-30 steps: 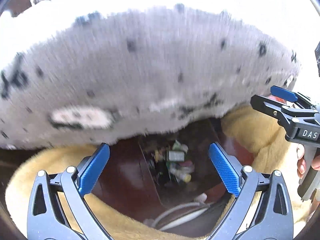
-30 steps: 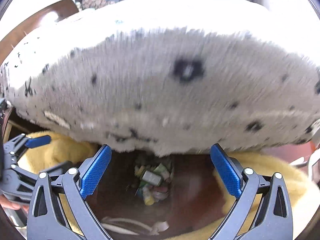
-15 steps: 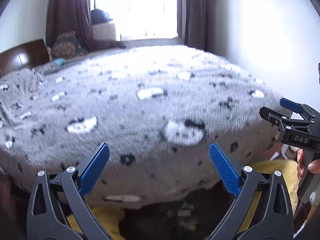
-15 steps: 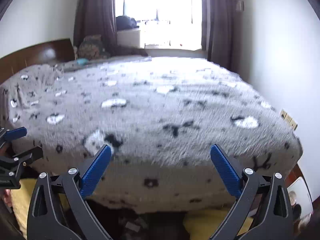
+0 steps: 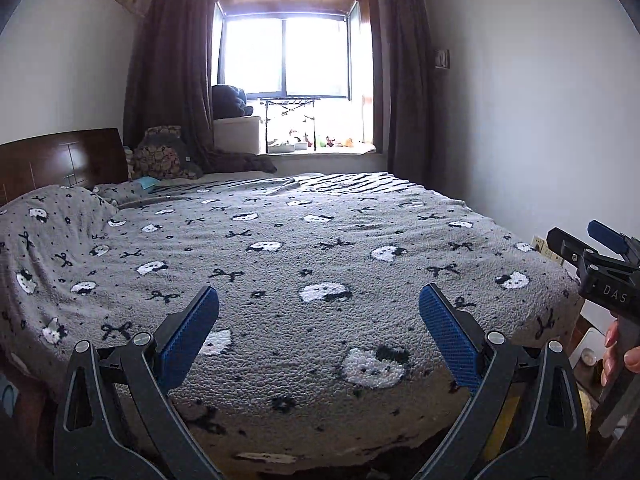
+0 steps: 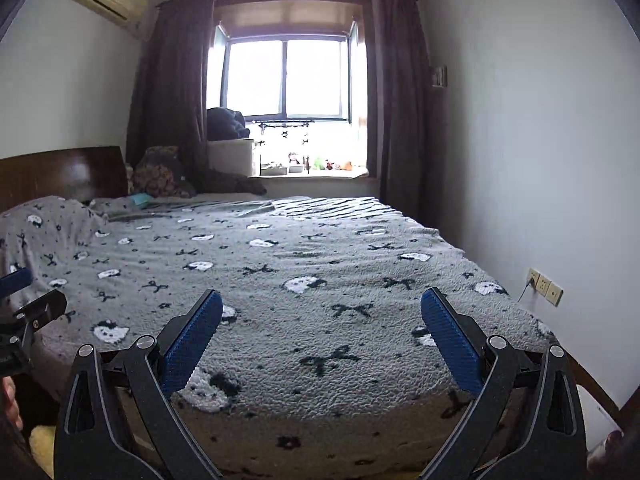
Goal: Collect trash
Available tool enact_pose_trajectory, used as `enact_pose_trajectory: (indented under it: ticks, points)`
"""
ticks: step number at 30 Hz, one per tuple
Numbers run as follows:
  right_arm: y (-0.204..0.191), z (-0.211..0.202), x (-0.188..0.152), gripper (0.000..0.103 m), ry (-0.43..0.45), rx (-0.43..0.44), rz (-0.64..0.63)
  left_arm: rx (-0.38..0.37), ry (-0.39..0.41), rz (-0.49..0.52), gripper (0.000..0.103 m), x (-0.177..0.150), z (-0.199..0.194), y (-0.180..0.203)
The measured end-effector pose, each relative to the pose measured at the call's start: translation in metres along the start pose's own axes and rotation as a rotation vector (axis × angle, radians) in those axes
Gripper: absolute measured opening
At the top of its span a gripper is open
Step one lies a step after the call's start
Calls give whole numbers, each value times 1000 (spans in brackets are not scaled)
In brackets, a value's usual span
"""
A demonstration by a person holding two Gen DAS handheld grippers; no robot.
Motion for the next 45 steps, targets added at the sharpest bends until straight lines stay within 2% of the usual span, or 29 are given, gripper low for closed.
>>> enact_pose_trajectory:
  ticks: [5,15,45]
  points:
    - [-4,-6,-6,100,4,-41,-1,26,-14,-38,95,-10,0,-6]
    - [-14,-4,-23,100,-43,1,17,92,-30,-19,95,-26,-4,-5]
    - [-28,-3,-33,100,-83,43,12,76,-25,-27,95,-28,-9,-4]
Point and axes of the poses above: each gripper's, at about its wrist camera, not at the fingertips, and z roughly the way its jaws point, y to its right, x to its top, the point moved 1 cm from there along z, roughly the way its jaws point, and after that the axes turned 6 degrees about y, right-handed, at the moved point
